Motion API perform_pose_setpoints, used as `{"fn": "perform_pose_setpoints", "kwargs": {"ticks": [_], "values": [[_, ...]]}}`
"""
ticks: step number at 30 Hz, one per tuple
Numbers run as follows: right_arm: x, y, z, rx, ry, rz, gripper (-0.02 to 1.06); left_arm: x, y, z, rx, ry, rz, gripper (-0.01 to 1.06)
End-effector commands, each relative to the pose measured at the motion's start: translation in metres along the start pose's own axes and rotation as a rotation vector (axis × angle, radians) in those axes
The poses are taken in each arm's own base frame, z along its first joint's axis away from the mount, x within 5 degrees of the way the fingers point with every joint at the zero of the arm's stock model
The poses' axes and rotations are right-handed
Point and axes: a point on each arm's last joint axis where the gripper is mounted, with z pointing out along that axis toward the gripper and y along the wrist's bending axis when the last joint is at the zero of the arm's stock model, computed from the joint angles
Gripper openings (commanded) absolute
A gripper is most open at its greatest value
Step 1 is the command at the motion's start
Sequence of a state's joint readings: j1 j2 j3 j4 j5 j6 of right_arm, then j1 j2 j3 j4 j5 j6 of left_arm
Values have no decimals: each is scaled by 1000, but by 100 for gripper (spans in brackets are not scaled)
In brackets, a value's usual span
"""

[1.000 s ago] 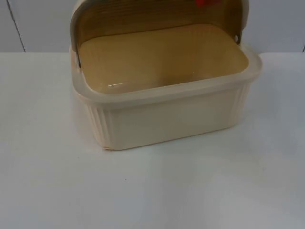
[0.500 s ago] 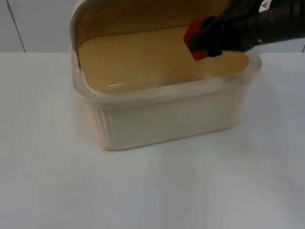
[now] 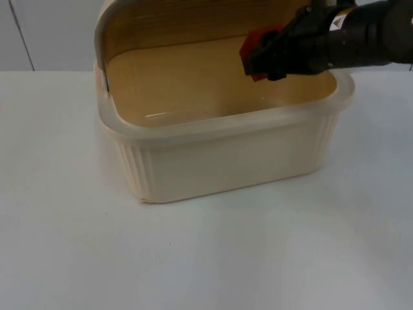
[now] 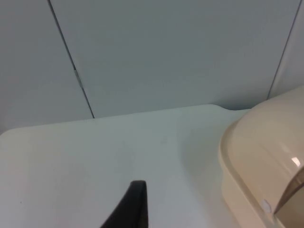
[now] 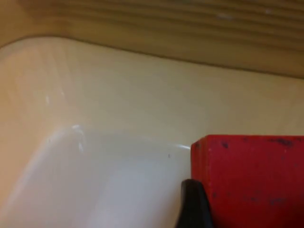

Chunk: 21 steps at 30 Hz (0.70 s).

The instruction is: Open the box lid with the left hand, place the block into the box with the right hand, then close the box lid with the left hand.

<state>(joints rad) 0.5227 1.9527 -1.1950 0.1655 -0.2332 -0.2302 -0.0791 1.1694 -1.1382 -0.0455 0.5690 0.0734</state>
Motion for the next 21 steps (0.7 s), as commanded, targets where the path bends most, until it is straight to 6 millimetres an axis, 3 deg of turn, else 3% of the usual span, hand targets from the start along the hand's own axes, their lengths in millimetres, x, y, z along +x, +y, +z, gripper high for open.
{"fn": "perform_pose_setpoints", "kwargs": {"ticks": [1,5,9,10,13,14,15,17,21], "values": [[-8,-1,2,6,-36,-4,2,-1,0,-1,0,-5,1,103],[-7,-1,5,2,-23,-4,11,-1,0,-1,0,-5,1,103],[2,0,9,-6,24,-26,38,-1,0,-1,-2,-5,4,103],[2,0,9,-6,24,-26,38,-1,0,-1,-2,-5,4,103],[2,0,9,-7,26,-27,74,-1,0,-1,-2,-5,4,103],[-1,0,6,-10,29,-44,93,-1,0,-1,-2,-5,4,103],[-1,0,6,-10,29,-44,93,-1,0,-1,-2,-5,4,103],[-4,0,1,-17,45,-70,105,-1,0,-1,-1,-3,4,103],[-14,0,-9,-26,54,-69,105,-1,0,-1,-1,-3,4,103]]}}
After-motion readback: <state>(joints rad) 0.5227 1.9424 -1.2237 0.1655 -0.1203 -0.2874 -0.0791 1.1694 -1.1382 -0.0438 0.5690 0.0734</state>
